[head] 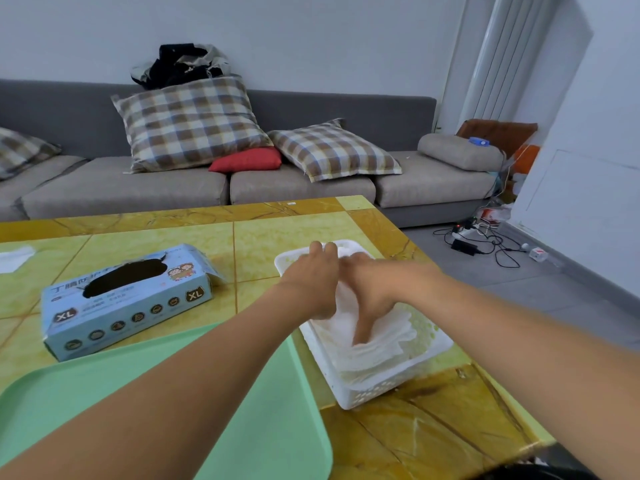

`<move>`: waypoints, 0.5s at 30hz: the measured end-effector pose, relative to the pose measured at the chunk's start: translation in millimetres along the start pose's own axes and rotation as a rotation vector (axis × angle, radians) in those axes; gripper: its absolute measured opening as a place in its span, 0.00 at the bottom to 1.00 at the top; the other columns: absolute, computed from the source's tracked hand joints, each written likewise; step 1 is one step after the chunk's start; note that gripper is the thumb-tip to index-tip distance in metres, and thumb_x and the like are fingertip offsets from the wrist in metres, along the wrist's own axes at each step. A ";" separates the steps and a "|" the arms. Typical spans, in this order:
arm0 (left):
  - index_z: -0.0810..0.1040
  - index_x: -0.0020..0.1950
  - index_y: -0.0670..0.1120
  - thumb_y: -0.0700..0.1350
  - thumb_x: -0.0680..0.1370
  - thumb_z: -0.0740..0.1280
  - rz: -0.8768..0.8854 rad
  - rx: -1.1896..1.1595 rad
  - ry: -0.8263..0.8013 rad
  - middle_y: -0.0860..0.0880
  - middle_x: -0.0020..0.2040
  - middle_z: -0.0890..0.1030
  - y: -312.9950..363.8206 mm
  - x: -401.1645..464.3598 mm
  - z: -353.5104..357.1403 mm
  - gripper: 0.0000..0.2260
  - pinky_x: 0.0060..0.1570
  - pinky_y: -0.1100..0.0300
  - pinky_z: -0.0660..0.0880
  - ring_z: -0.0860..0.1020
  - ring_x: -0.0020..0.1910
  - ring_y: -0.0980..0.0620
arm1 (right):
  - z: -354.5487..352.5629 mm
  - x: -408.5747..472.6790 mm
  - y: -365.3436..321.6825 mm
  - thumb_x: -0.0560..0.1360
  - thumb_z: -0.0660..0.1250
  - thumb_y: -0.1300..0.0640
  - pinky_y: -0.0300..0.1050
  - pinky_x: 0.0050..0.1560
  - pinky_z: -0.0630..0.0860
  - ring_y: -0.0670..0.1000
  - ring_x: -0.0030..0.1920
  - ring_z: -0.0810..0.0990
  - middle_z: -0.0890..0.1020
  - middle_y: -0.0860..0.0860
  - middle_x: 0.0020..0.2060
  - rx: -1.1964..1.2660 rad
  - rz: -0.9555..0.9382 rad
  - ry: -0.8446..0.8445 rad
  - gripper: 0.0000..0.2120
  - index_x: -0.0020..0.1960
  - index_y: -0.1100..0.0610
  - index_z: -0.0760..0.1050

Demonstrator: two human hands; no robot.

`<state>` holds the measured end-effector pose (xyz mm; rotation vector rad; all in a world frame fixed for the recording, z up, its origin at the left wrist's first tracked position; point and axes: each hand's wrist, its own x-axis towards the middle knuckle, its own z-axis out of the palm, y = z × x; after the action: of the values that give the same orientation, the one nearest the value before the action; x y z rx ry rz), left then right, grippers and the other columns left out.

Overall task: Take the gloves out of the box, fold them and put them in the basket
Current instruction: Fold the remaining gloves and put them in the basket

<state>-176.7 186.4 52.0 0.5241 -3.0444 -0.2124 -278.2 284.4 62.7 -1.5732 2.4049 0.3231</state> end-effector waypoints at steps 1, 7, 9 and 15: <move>0.59 0.71 0.40 0.39 0.69 0.76 -0.021 -0.039 -0.046 0.41 0.64 0.67 3.4 -0.6 1.4 0.36 0.44 0.56 0.70 0.74 0.61 0.42 | 2.4 2.0 -3.5 0.53 0.84 0.36 0.56 0.65 0.75 0.53 0.70 0.66 0.65 0.49 0.71 -0.029 0.014 -0.081 0.63 0.79 0.44 0.52; 0.77 0.64 0.45 0.49 0.73 0.75 -0.005 0.244 -0.322 0.50 0.43 0.73 18.2 0.6 17.1 0.21 0.47 0.57 0.76 0.75 0.47 0.48 | 12.9 15.5 -15.5 0.59 0.84 0.39 0.52 0.65 0.74 0.55 0.71 0.70 0.67 0.49 0.72 -0.039 0.094 -0.233 0.58 0.79 0.48 0.56; 0.77 0.64 0.46 0.48 0.73 0.75 -0.012 0.338 -0.384 0.50 0.40 0.69 13.3 1.8 17.1 0.20 0.48 0.57 0.74 0.74 0.47 0.49 | 12.5 16.8 -18.5 0.58 0.82 0.35 0.55 0.64 0.74 0.55 0.69 0.70 0.69 0.49 0.69 -0.014 0.070 -0.165 0.55 0.76 0.46 0.59; 0.70 0.71 0.45 0.50 0.73 0.75 -0.049 0.399 -0.344 0.43 0.65 0.70 -13.7 7.7 29.1 0.29 0.58 0.55 0.74 0.73 0.63 0.46 | 50.8 16.1 3.3 0.62 0.75 0.28 0.55 0.81 0.45 0.49 0.80 0.32 0.34 0.47 0.81 0.075 0.003 -0.054 0.66 0.81 0.44 0.33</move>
<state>-181.5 174.7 21.4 0.6408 -3.4271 0.3508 -283.1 287.9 9.7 -1.5092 2.3514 0.2695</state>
